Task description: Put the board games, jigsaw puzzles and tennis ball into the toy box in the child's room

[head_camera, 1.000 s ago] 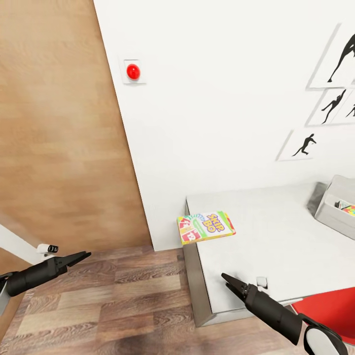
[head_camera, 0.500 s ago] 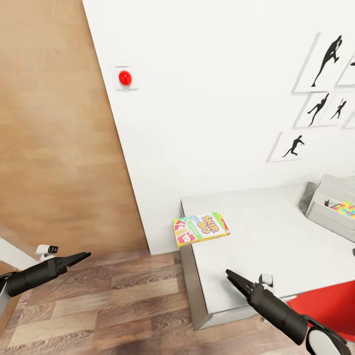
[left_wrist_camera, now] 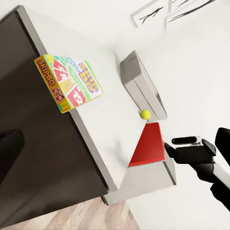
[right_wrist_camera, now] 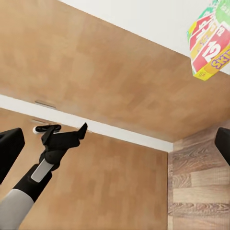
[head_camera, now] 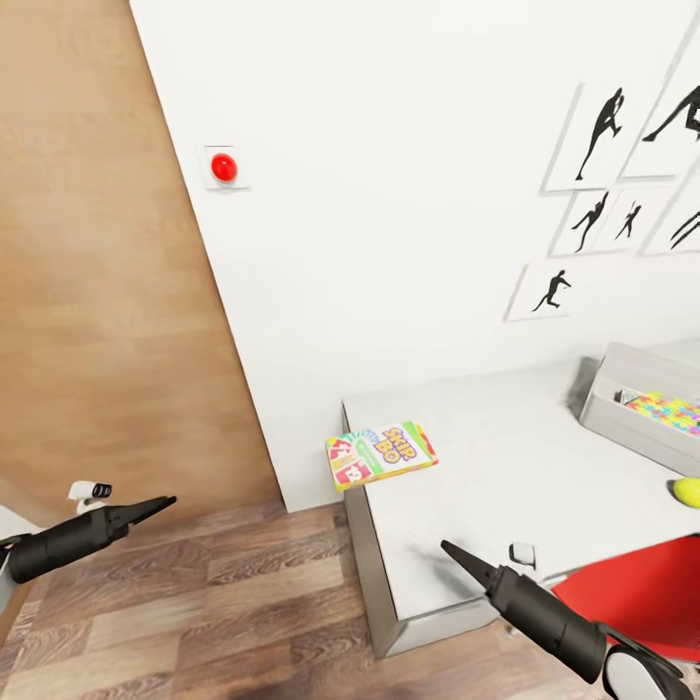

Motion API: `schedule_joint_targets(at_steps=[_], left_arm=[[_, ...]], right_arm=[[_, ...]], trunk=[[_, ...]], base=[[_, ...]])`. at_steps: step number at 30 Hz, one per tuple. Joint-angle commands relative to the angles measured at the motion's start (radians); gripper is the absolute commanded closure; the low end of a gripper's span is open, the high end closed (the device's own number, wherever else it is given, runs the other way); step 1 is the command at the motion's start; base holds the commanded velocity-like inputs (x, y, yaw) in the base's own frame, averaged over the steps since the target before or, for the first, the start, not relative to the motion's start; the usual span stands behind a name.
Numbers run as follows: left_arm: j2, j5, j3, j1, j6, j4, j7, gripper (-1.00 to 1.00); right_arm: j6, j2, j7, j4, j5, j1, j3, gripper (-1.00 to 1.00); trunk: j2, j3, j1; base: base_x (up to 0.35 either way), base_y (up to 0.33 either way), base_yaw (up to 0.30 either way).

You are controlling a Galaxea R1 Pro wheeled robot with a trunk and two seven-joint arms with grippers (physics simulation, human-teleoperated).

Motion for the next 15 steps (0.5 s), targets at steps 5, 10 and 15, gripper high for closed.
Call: schedule_joint_targets(at_steps=[5,10,15], left_arm=[[0.002,-0.005,0.003,-0.002,0.011,0.000,-0.004,-1.00],[0.003,-0.014,0.007,-0.002,0.010,0.000,-0.004,-1.00],[0.012,-0.016,0.007,-0.002,0.009,0.000,-0.004,-1.00]], right_arm=[[0.004,-0.002,0.013,0.000,-0.004,-0.001,-0.002,-1.00],[0.003,-0.002,0.016,0.000,-0.003,-0.001,-0.002,-1.00],[0.003,-0.002,0.016,0.000,-0.002,-0.001,-0.002,-1.00]], trunk=[[-0.002,0.006,0.001],[-0.002,0.014,0.001],[-0.002,0.021,0.001]], base=[[0.000,0.000,-0.162],[0.000,0.000,-0.186],[0.000,0.000,-0.201]])
